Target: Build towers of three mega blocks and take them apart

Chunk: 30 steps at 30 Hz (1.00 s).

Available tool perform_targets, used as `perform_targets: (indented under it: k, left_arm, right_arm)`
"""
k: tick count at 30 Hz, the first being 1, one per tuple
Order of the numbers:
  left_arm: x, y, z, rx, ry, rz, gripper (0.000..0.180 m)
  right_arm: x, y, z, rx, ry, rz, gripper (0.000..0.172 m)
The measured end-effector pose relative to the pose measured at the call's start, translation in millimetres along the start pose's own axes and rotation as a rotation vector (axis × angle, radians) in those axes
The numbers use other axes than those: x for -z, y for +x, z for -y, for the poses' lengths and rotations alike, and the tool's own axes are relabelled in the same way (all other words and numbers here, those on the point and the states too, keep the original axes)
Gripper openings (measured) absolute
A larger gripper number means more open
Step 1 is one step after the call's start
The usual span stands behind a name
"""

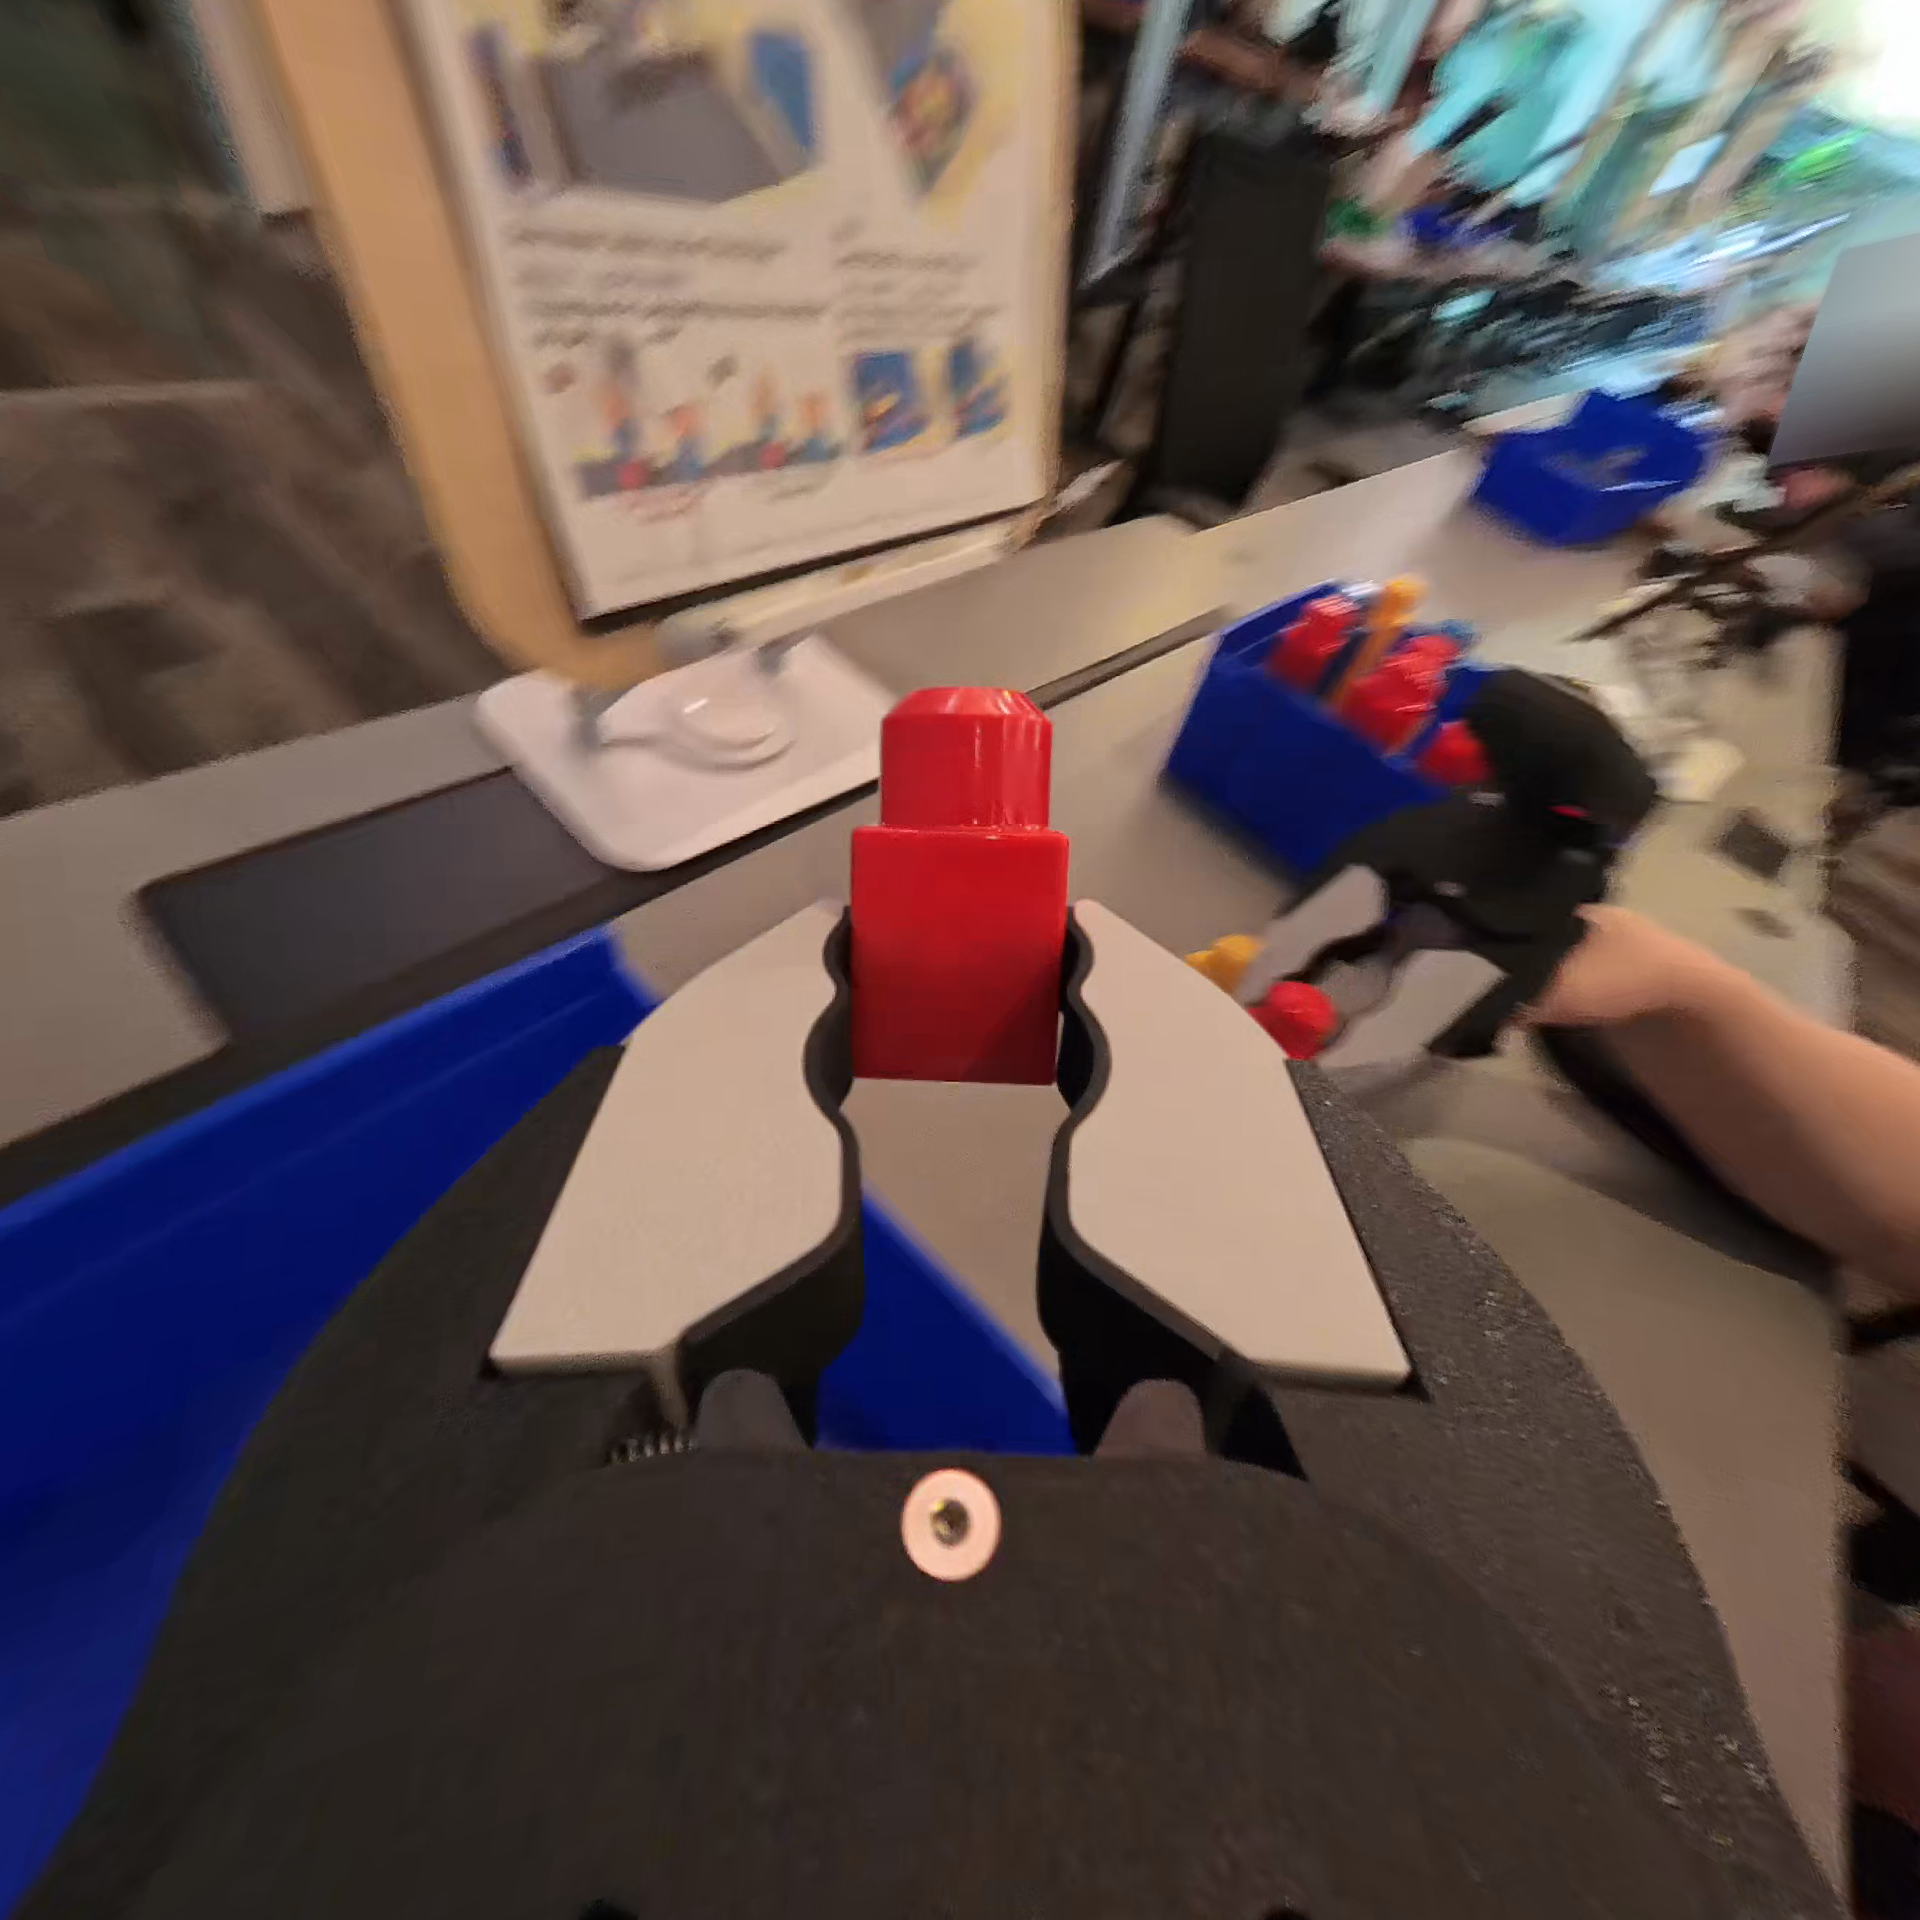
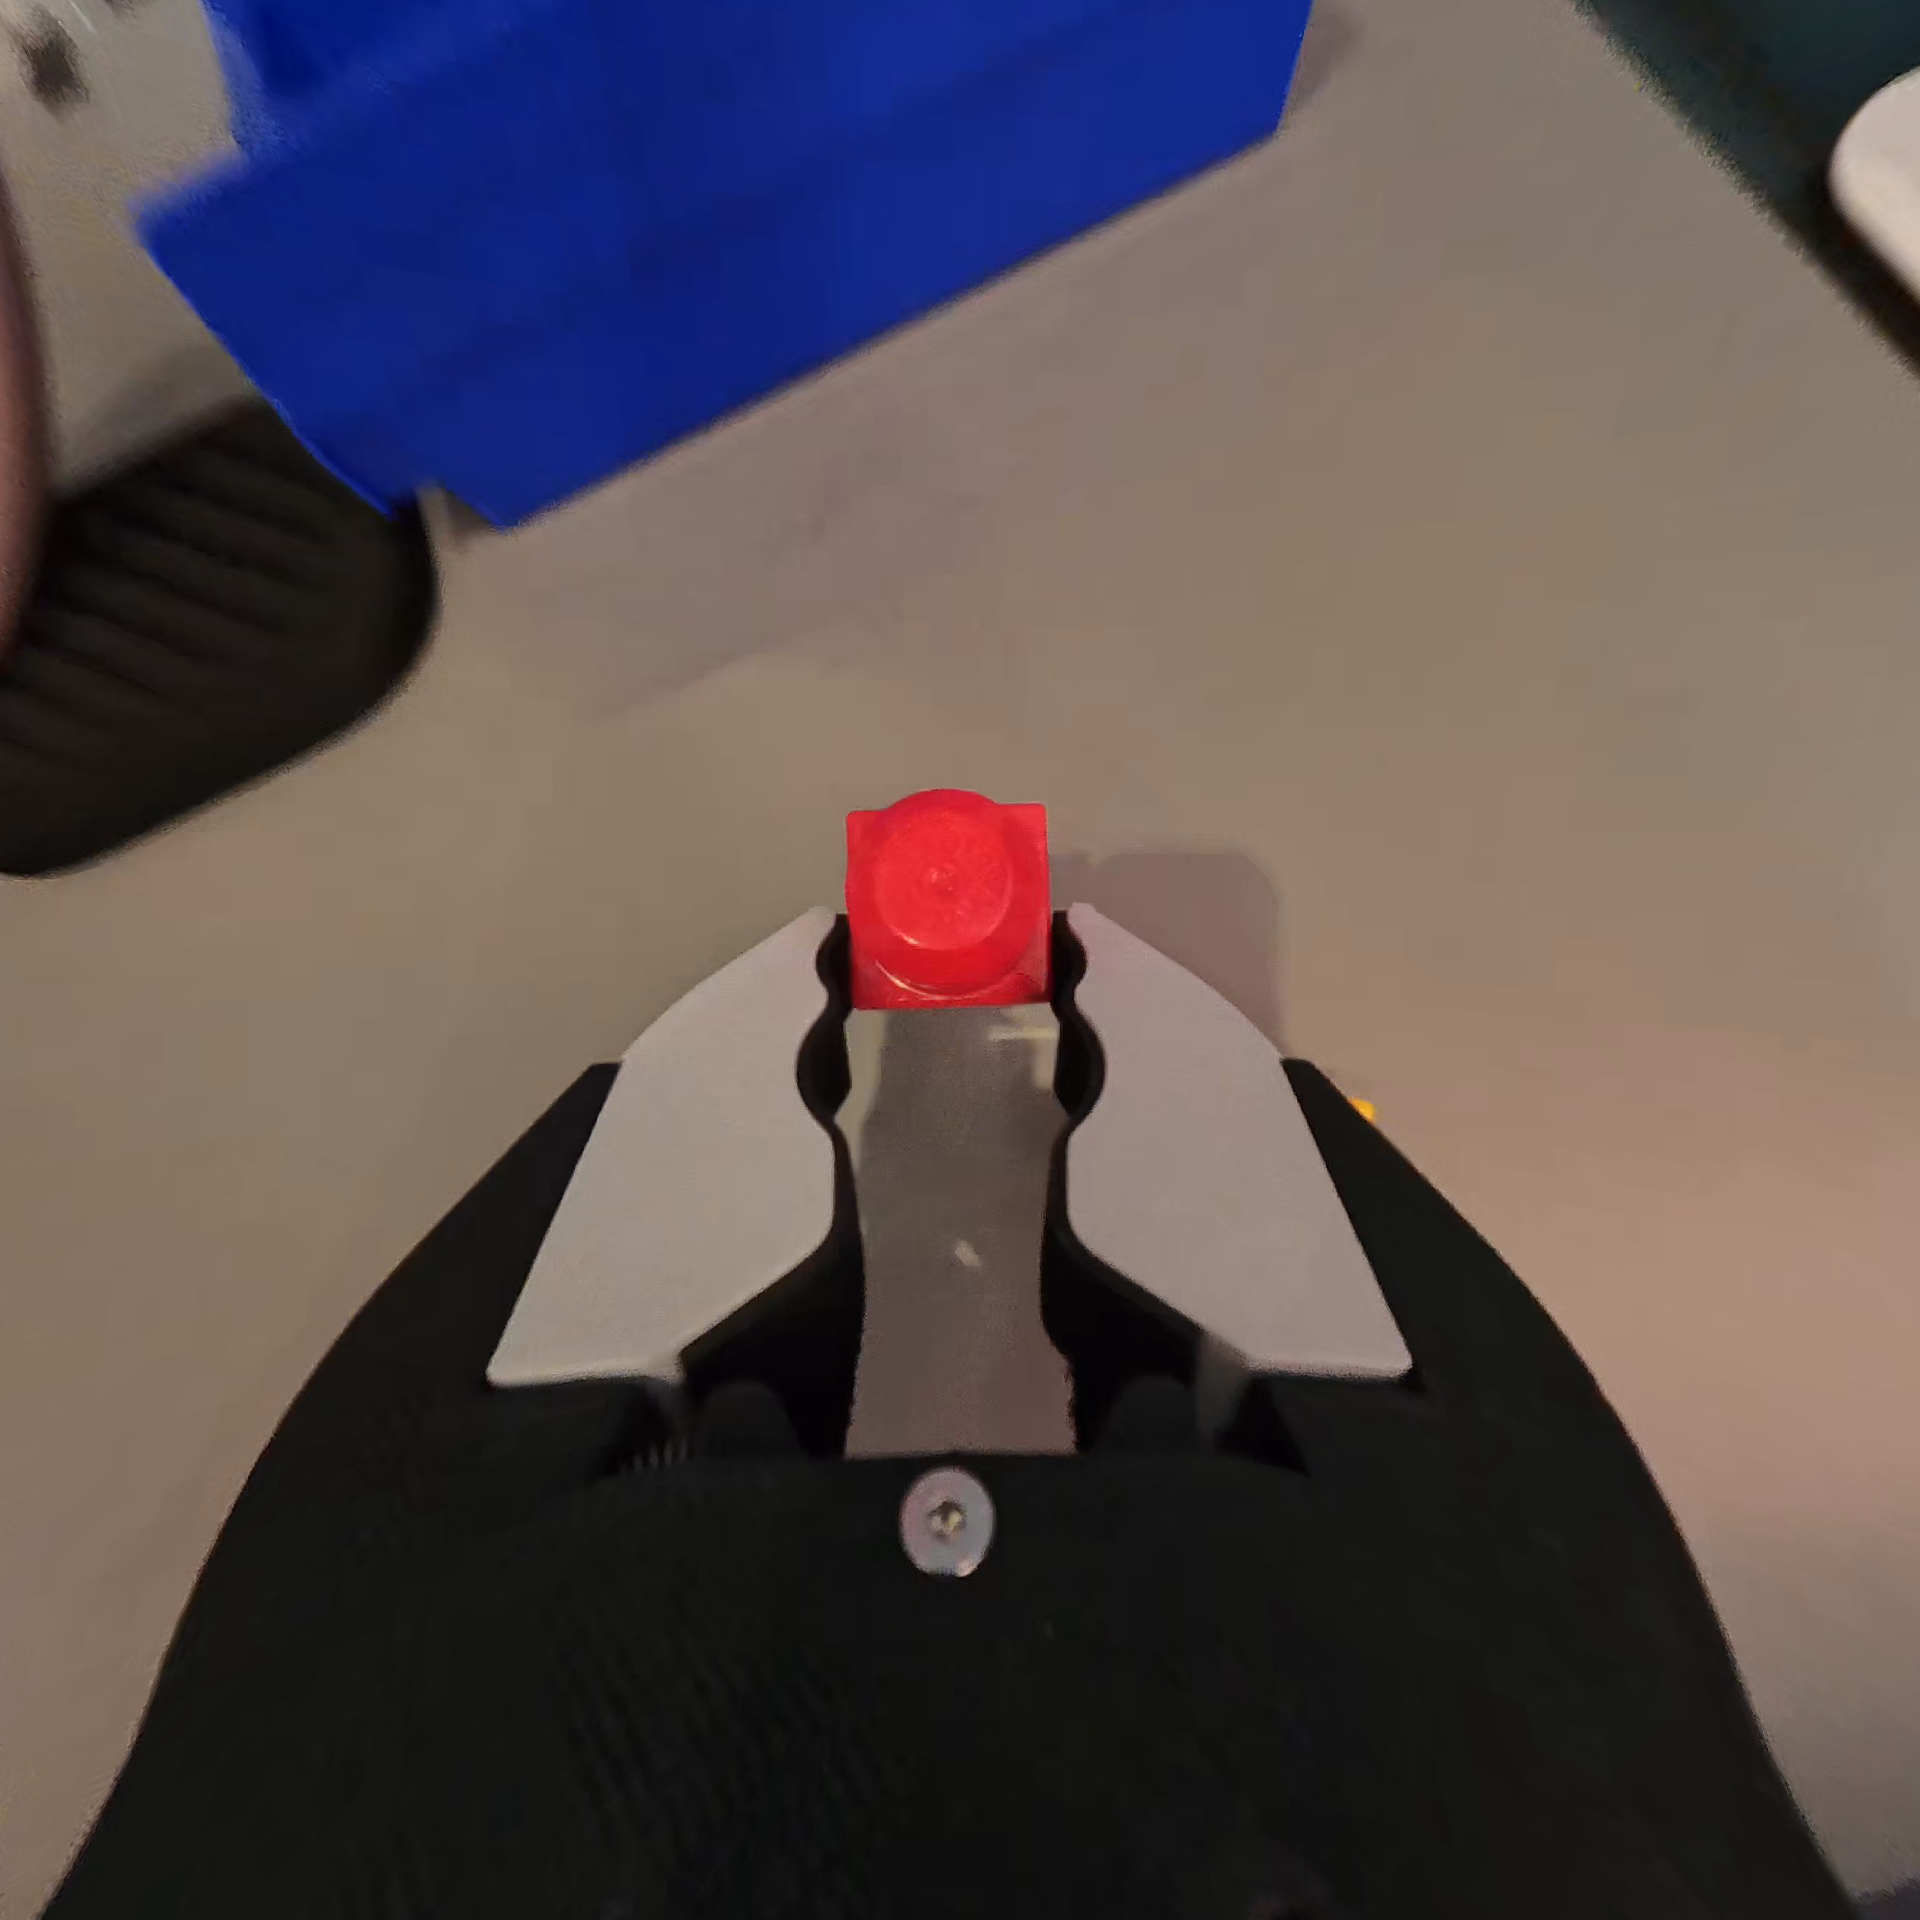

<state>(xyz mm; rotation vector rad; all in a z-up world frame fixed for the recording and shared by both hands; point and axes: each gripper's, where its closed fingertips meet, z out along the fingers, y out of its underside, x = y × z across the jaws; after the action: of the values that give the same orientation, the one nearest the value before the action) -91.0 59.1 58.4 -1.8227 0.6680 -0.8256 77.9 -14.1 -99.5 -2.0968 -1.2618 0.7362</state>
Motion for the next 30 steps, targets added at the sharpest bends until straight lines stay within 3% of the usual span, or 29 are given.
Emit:
perform_targets:
  k: [4, 6, 11, 14, 17, 26, 30]
  left_arm:
    - [-12.4, 69.5, 18.6, 0.03, 0.092, -0.33, 0.036]
    - [-27.3, 102.7, 13.0, 0.018, 0.052, -0.457, 0.036]
    - [-71.8, 186.8, -19.0, -0.066, -0.088, -0.659, 0.036]
    - [-85.2, 220.3, -30.8, -0.078, -0.119, -0.718, 0.036]
    - [-90.9, 235.3, -40.0, -0.116, -0.144, -0.723, 0.036]
    - [-98.7, 234.1, -55.1, -0.186, -0.218, -0.648, 0.036]
    - [-99.9, 238.6, -49.3, -0.165, -0.178, -0.645, 0.036]
  right_arm:
    - [52.1, -9.5, 37.4, -0.051, 0.212, 0.105, 0.037]
    - [85.3, -17.1, 55.5, -0.049, 0.33, 0.171, 0.037]
    - [169.3, -32.9, 86.2, -0.027, 0.624, 0.293, 0.037]
    - [201.6, -40.9, 93.7, 0.011, 0.741, 0.324, 0.037]
    - [206.4, -48.8, 93.1, 0.049, 0.726, 0.322, 0.037]
    - [164.7, -58.6, 72.0, 0.106, 0.466, 0.285, 0.037]
    - [171.1, -58.4, 74.5, 0.087, 0.488, 0.282, 0.037]
